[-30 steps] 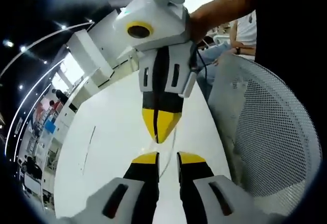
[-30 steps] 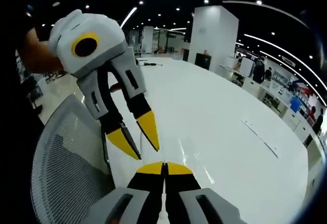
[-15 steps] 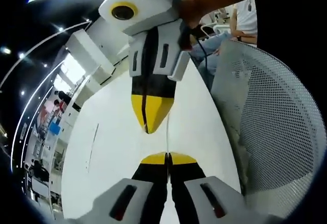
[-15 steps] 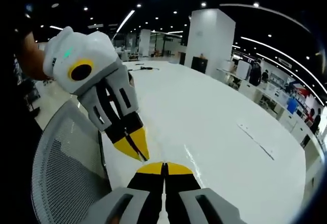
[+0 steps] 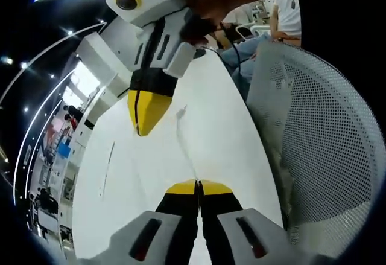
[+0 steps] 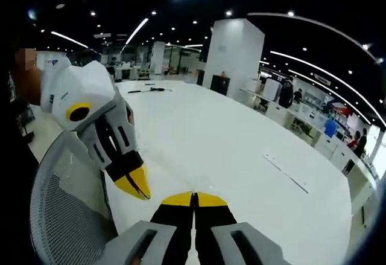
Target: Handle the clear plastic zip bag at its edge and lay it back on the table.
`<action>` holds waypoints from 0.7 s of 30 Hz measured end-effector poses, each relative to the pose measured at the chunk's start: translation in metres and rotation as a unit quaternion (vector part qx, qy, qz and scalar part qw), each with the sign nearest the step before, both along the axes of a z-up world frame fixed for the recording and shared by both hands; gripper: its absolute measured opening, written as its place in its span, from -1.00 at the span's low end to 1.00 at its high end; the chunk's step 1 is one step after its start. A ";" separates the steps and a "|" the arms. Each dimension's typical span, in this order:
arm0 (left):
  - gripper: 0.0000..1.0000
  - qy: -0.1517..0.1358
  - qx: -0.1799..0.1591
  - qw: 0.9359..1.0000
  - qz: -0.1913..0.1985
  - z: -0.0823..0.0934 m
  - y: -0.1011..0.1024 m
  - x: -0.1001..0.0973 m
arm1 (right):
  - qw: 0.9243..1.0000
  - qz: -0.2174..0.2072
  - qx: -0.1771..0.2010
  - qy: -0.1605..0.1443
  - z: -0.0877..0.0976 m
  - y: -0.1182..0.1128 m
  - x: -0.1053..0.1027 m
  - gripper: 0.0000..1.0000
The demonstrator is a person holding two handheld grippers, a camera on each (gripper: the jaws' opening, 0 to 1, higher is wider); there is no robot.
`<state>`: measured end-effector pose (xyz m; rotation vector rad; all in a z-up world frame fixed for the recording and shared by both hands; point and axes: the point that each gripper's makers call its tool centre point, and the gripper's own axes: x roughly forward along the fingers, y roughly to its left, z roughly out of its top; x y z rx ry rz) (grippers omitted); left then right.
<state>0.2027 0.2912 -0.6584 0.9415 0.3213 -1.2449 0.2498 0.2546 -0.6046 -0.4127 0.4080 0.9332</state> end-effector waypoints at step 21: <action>-1.00 -0.001 -0.008 1.000 0.025 -0.005 0.016 0.007 | 0.999 0.010 -0.009 -0.044 0.011 0.008 0.004 -1.00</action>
